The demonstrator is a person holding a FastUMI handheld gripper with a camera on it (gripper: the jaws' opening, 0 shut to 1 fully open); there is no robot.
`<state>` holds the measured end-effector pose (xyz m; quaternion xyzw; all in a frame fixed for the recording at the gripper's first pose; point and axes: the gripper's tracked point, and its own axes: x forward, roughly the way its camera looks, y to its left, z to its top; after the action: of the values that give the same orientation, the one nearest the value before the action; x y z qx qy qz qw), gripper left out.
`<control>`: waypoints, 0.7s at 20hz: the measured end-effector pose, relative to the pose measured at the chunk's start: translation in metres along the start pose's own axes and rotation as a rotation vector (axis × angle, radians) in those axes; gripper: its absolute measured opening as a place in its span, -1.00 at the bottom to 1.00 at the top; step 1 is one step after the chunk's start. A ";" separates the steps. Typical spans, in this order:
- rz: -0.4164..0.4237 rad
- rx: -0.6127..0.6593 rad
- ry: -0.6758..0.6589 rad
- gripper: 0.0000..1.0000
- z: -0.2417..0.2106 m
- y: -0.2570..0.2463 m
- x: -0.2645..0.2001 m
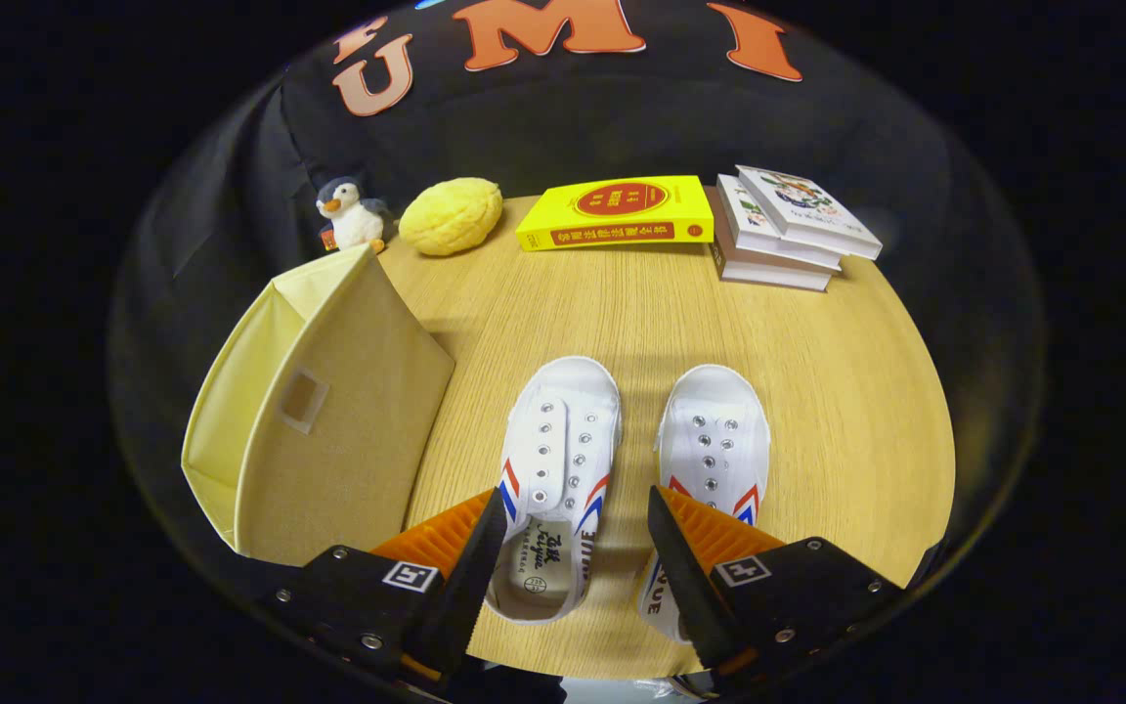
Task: Open the storage box then place both shoes into the box .Put the left shoe in first, then the right shoe, with the right side of both shoes facing outward in a uniform manner.
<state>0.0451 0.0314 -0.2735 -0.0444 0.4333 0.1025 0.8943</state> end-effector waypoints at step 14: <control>0.116 0.023 0.197 -0.25 -0.027 0.001 0.057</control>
<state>0.0583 0.0362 -0.3351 -0.0187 0.5218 0.1445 0.8405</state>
